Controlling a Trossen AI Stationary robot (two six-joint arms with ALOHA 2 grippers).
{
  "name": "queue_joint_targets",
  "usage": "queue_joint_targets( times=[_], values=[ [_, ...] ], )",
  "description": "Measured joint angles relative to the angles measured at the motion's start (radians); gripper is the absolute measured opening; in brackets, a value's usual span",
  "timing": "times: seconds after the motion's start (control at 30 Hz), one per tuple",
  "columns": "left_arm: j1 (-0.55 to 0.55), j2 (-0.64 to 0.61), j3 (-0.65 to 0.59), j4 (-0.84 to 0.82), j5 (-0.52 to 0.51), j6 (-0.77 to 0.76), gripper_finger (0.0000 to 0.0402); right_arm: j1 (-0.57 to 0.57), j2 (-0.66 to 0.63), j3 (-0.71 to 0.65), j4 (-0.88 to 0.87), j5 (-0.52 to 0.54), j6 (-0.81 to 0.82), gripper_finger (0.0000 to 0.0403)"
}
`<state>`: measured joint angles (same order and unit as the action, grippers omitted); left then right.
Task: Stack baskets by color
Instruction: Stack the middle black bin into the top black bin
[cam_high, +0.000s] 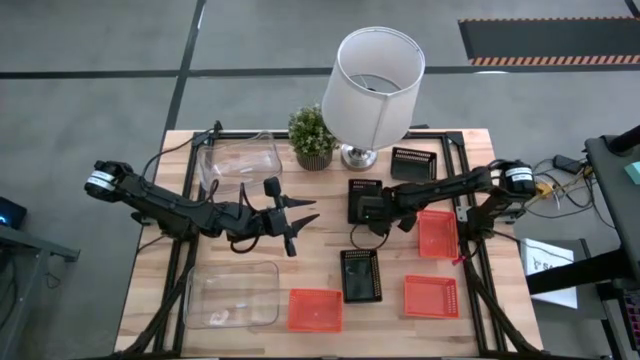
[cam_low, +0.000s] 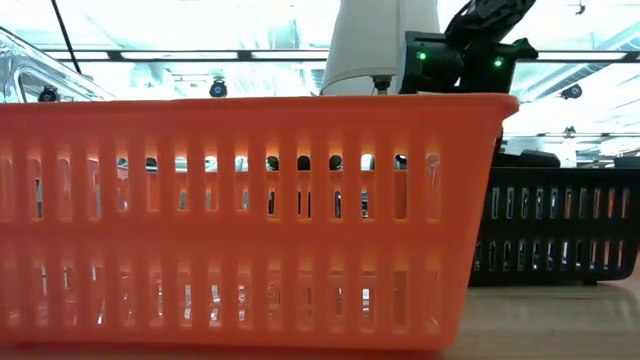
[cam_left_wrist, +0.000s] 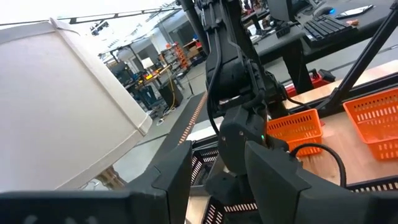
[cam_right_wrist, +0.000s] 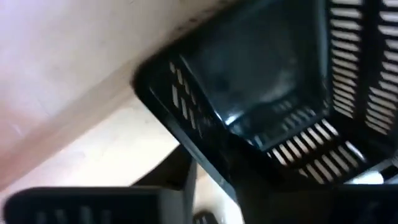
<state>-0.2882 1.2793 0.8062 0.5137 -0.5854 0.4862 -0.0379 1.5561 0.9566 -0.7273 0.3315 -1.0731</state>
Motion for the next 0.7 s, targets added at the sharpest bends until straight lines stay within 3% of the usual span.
queue_joint_targets(
  times=[0.13,0.4,0.7],
  values=[
    [0.0,0.0,-0.001,0.001,0.0,0.0,0.0132,0.0,0.011,0.02,-0.001,-0.002,-0.001,0.0016],
    [0.0,0.0,-0.006,0.001,0.0,-0.002,0.0132,0.003,-0.014,0.09,-0.062,-0.001,0.058,0.0009],
    [0.0,-0.004,-0.004,0.001,0.0,-0.006,0.0132,0.008,-0.032,0.299,-0.351,0.009,0.583,0.0009]
  ],
)
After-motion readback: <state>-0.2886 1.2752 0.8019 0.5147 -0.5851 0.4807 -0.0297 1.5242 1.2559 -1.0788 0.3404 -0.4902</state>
